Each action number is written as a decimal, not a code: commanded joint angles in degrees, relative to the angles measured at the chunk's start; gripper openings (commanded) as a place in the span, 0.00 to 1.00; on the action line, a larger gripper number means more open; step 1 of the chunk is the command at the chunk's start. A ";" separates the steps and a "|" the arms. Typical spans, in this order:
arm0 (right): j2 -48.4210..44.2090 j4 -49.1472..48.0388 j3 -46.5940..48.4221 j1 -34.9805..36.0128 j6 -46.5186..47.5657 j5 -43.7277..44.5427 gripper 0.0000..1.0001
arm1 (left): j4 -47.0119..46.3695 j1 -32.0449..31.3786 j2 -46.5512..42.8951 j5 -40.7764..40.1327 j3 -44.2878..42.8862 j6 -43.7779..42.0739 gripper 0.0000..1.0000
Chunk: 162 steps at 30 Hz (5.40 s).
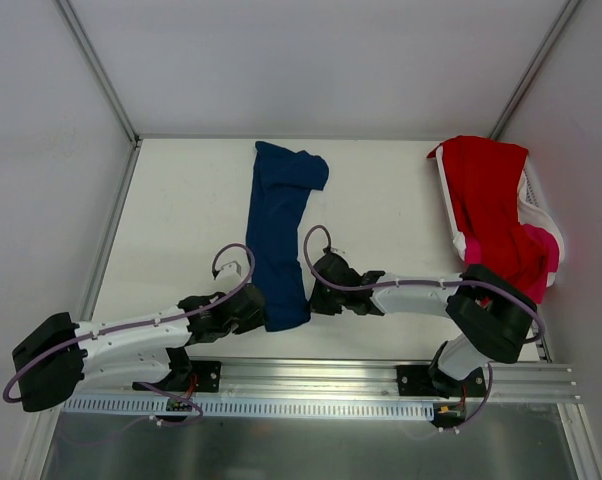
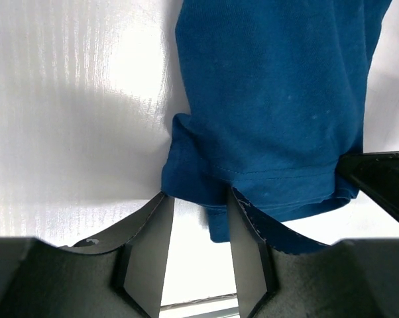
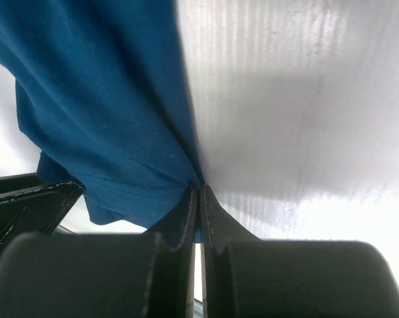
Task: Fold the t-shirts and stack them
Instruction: Fold the tshirt
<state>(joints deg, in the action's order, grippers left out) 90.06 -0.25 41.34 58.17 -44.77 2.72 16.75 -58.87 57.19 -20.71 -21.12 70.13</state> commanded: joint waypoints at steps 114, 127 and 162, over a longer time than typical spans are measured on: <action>35.72 41.56 73.45 -20.03 20.96 11.25 1.00 | -6.21 35.31 50.64 -3.54 -58.84 -37.59 0.99; 18.67 40.33 58.95 -17.48 19.64 17.67 0.99 | -6.30 36.90 31.96 2.07 -47.11 -36.48 0.99; 20.94 -5.90 21.23 -18.89 8.04 -13.71 0.56 | -41.19 29.78 23.67 7.62 -1.37 -14.85 0.91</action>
<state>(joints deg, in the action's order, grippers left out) 109.49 -6.28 63.59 39.70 -36.05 -11.84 -26.81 -28.88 78.76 -11.66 -23.51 53.25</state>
